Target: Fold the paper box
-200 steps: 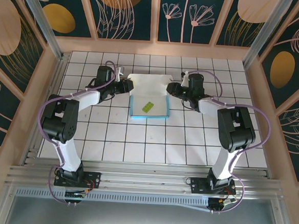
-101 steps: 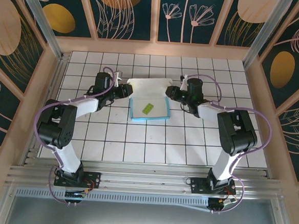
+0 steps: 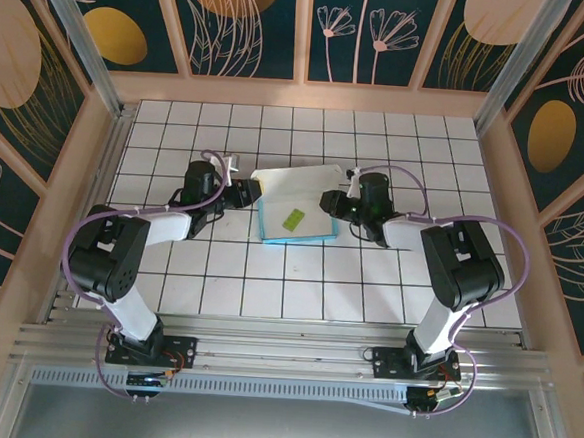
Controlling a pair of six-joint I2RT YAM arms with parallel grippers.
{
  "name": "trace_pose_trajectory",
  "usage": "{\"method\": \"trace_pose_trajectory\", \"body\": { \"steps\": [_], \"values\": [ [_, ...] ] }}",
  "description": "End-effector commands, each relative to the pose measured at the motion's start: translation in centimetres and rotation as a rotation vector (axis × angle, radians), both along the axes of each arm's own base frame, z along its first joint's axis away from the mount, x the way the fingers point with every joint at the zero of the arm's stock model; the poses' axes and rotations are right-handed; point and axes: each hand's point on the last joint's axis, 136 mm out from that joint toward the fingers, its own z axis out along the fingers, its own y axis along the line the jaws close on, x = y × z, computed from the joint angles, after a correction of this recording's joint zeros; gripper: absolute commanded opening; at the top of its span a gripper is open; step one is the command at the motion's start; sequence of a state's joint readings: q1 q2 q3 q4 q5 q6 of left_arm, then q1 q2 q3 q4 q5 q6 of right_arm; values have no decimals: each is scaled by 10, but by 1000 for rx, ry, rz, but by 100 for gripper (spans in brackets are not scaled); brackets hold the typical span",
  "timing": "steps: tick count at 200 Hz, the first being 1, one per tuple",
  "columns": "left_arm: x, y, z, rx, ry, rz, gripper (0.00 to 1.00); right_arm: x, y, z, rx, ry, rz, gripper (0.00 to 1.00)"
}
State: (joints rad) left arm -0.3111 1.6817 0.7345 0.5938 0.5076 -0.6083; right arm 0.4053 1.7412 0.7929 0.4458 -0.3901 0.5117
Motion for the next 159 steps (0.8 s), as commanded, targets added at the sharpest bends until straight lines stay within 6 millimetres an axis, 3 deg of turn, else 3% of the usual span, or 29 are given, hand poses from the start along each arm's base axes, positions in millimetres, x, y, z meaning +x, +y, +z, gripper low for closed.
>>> {"method": "trace_pose_trajectory", "body": {
  "steps": [1, 14, 28, 51, 70, 101, 115, 131, 159],
  "values": [
    [-11, -3, -5, -17, 21, -12, 34, -3, 0, 15, 17, -38, -7, 27],
    [-11, -1, -2, 0, 3, -11, 37, -5, -1, 22, 19, -45, -5, 28],
    [-9, 1, 4, 31, -16, -13, 49, -8, -3, 34, 17, -72, -2, 33],
    [-6, 3, 25, 59, -78, -11, 64, -7, -18, 51, -56, -133, -22, 52],
    [-9, 8, 49, 65, -148, 3, 65, -7, -30, 69, -86, -191, -20, 66],
    [-21, 20, 83, 81, -251, 49, 67, -7, -36, 92, -101, -283, 86, 97],
    [-17, 32, 87, 147, -235, 104, 69, -1, -34, 95, -127, -288, 156, 98],
    [-11, 44, 77, 257, -143, 145, 68, 10, -30, 92, -161, -255, 222, 96],
    [-8, 40, 79, 286, -82, 115, 66, 29, -24, 81, -172, -188, 261, 85]
  ]
}}
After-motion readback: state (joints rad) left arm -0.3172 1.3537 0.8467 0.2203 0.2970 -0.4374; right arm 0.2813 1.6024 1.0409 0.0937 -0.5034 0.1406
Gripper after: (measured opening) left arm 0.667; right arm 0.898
